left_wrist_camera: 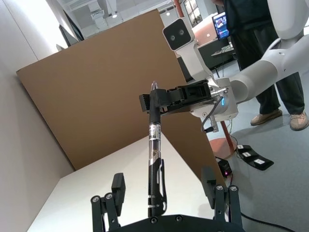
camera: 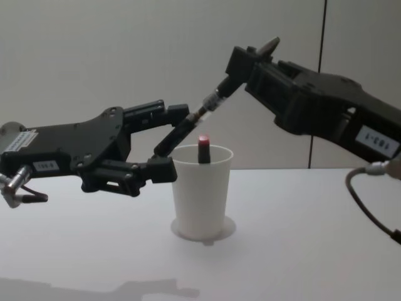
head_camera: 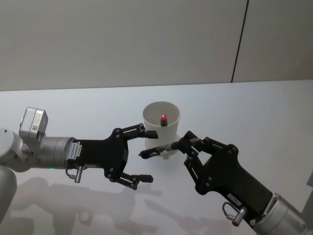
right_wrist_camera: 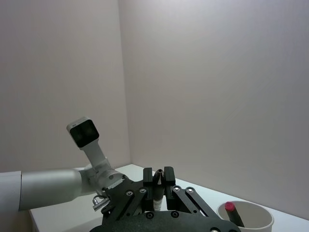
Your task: Place the pen into the pen holder.
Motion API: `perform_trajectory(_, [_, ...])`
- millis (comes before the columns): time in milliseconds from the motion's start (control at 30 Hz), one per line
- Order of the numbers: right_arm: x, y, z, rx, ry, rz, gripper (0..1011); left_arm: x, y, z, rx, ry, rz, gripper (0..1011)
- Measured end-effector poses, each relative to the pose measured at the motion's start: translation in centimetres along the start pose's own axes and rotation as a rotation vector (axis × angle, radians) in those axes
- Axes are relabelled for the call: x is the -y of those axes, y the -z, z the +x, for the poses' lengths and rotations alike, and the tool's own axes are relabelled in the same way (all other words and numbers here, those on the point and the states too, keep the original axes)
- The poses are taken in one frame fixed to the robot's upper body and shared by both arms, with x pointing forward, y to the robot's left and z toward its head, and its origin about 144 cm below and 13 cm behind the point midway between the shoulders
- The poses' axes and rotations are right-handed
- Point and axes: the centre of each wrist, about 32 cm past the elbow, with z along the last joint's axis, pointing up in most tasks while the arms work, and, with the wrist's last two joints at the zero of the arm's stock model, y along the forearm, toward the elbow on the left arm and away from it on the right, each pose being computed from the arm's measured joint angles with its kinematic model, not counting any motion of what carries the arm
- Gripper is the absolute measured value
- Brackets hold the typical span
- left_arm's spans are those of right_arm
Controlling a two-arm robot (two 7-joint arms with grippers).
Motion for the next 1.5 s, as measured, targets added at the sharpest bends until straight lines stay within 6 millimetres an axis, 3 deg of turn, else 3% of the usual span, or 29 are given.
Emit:
perform_trajectory(967, [1.2, -1.4, 0.2, 0.130, 0.186, -0.045, 125, 0.0, 0.0, 0.0, 0.000, 0.000, 0.000, 1004])
perform_trajectory(1500, [-0.8, -1.2, 1.1, 0.248, 0.316, -0.058, 125, 0.0, 0.0, 0.0, 0.000, 0.000, 0.000, 1004])
